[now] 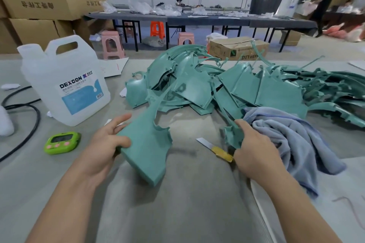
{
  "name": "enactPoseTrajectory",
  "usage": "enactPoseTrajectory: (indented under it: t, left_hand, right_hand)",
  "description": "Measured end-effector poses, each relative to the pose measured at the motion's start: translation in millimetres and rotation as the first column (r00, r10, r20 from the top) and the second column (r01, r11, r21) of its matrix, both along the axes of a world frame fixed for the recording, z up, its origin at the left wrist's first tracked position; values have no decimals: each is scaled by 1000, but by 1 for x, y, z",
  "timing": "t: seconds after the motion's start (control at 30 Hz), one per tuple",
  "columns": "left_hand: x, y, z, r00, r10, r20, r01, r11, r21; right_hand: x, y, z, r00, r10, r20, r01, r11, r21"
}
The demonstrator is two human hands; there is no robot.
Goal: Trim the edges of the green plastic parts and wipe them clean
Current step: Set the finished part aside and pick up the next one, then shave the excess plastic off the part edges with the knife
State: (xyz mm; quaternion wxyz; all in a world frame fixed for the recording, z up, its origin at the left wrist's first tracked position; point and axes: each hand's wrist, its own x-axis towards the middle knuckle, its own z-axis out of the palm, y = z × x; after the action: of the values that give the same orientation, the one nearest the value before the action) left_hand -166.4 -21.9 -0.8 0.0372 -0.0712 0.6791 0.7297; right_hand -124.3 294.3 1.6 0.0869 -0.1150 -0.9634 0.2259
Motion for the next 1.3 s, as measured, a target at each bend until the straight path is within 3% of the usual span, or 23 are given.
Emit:
enactPoseTrajectory:
  t: [0.13, 0.23, 0.3, 0.4, 0.53, 0.63, 0.73, 0.83, 0.93, 1.0, 1.07, 1.17, 1.3]
  left_hand:
    - [-1, 4, 1, 1000, 30, -1, -30, 987, 159]
    - [-1, 8, 1, 984, 166, -66, -144, 957, 250]
    - [1, 7, 2, 954, 263, -146, -217, 937, 273]
    - [1, 8, 0, 910, 302, -284, -276, 953, 128]
    - [2, 19, -8, 934, 202, -295, -253, 957, -144]
    - [0, 23, -12, 949, 140, -282, -235, 911, -340]
    - [1, 22, -11, 911, 205, -359, -322, 896, -307]
    - [5, 23, -9, 834, 272, -480, -434, 860, -268]
    - [11, 31, -11, 810, 188, -555, -414, 854, -315]
    - [16, 40, -16, 776, 64, -627, -384, 837, -390]
    - [19, 53, -20, 716, -45, -696, -387, 804, -451]
    - [20, 65, -27, 695, -107, -711, -366, 798, -478]
    - [20, 64, -29, 699, -96, -708, -373, 797, -475]
  right_hand:
    - [-3, -4, -3, 995, 25, -101, -16, 996, 84]
    - [-8, -7, -7, 996, 84, 12, -84, 958, 273]
    - [-10, -8, -12, 992, 80, 93, -104, 952, 289]
    - [-10, -10, -18, 991, 107, 85, -123, 971, 206]
    - [-6, -11, -21, 981, 123, 152, -164, 939, 303]
    - [-6, -11, -17, 995, 102, -2, -96, 943, 319]
    - [-5, -4, -10, 963, -46, -266, 115, 962, 250]
    - [-5, 4, -9, 906, -208, -368, 291, 938, 188]
    - [-5, 2, -8, 860, -250, -445, 299, 953, 43]
    - [-3, -8, -8, 841, -218, -495, 176, 976, -130]
    - [2, -24, -9, 830, -72, -553, -97, 958, -271]
    - [12, -45, -9, 813, 209, -543, -432, 842, -323]
    - [13, -50, -9, 779, 394, -488, -602, 689, -404]
